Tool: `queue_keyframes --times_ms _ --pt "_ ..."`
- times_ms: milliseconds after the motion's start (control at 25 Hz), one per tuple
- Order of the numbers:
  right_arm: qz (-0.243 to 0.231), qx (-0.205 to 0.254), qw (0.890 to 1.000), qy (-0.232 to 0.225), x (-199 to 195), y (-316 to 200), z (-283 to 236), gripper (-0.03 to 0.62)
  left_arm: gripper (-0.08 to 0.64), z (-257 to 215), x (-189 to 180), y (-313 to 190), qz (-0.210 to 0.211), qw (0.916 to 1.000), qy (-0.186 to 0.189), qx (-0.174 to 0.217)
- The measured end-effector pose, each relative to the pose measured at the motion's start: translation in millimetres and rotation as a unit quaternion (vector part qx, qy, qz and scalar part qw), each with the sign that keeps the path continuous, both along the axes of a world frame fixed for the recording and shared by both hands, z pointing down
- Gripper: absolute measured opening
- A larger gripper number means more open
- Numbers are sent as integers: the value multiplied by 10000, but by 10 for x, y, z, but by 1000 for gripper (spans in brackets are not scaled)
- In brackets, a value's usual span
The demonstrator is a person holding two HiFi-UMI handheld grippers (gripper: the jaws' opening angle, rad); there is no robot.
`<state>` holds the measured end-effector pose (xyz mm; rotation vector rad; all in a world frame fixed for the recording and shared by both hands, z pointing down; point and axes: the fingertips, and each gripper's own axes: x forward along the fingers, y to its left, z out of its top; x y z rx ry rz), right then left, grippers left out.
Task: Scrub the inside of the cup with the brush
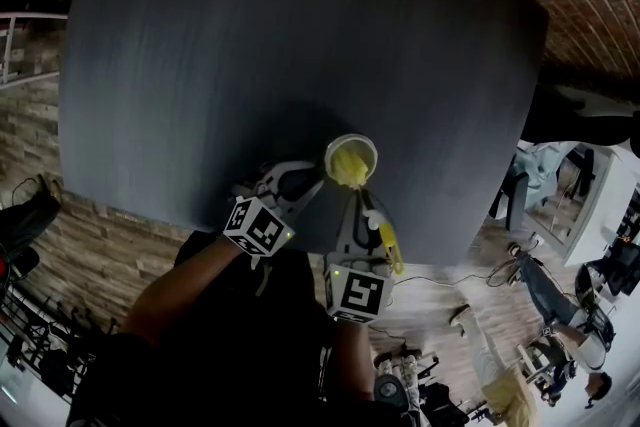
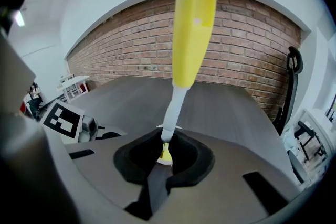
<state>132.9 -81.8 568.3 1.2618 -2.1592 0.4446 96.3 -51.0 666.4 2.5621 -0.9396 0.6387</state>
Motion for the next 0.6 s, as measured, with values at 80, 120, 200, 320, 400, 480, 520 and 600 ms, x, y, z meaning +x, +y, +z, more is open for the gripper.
queue_keyframes --times_ms 80,120,200,320,400,480,520,600 --pt "-26 29 9999 156 20 -26 -21 48 89 -11 17 -6 -12 10000 3 -4" --pt "-43 46 9997 246 40 -38 -23 48 90 -16 26 -12 -16 10000 8 -8" --pt "-71 80 9991 409 79 -59 -12 48 89 -16 32 -21 -26 10000 28 -23" --pt "-71 277 9984 479 91 -129 -30 48 89 -17 26 -24 -18 10000 28 -18" --pt "-57 413 9983 417 98 -184 -47 48 89 -19 30 -27 3 10000 10 6" --pt "-4 492 9983 305 109 -236 -53 49 89 -18 36 -29 19 10000 3 15" --pt "69 549 9983 204 102 -271 -65 49 89 -17 36 -30 22 10000 0 20" --pt "233 654 9976 -5 76 -334 -90 49 89 -15 33 -21 25 10000 -2 30"
